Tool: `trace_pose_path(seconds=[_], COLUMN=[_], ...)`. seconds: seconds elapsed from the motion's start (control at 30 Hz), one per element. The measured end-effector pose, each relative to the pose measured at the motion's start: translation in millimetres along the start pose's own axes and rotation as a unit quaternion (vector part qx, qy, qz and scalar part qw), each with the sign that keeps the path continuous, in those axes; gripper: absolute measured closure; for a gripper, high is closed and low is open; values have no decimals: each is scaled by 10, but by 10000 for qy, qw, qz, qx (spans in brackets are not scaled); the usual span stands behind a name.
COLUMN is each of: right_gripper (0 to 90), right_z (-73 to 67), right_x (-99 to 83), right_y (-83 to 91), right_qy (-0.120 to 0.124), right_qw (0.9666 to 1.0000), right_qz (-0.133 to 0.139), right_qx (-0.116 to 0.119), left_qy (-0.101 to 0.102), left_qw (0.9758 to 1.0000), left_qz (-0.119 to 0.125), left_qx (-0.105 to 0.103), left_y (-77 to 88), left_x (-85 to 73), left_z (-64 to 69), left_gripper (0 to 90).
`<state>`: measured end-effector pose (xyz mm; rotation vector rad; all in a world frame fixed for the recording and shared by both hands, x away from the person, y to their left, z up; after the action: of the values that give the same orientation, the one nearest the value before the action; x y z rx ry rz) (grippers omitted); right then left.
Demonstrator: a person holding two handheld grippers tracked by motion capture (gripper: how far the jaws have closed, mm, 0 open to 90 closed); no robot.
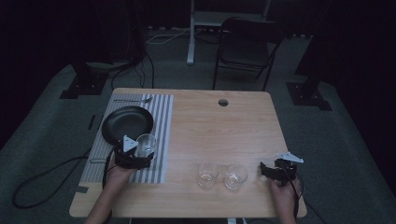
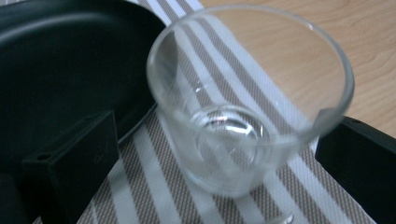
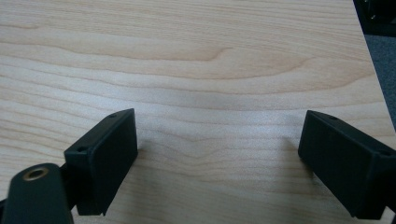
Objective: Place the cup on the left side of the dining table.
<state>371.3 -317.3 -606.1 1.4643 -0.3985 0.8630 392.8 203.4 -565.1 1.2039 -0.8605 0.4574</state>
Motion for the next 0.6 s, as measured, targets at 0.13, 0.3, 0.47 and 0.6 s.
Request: trace_pose_path(seconds=[0.13, 0.3, 0.47, 0.6], right_gripper=[114, 113, 113, 114], right_z=[1, 1, -1, 0], right_x=[-4, -4, -3, -4], right_y=[4, 4, 4, 5], right_qy=[-1, 1, -11, -13], right_qw=[10000, 10000, 10000, 10000], right_qz=[-7, -7, -5, -7], right_qx=[-6, -7, -6, -10], left_qy=[115, 54, 63, 98], left_qw=[9999, 9998, 9996, 9994], left_qz=[14, -58, -168, -246], left_qx=[54, 167, 238, 237], left_y=[80, 138, 184, 220], left_x=[-64, -151, -281, -371], left_z=[-41, -63, -98, -121], left_gripper=[1, 1, 1, 2])
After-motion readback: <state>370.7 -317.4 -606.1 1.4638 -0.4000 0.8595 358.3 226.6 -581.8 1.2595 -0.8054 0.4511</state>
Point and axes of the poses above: each handheld gripper's, and its own axes: y roughly backward along the jaws, x roughly out of its top, z roughly to its right, the point moved 8 cm from there along -y, roughly forward along the jaws, and after that the axes turned 10 degrees about y, right-handed, at the moved point
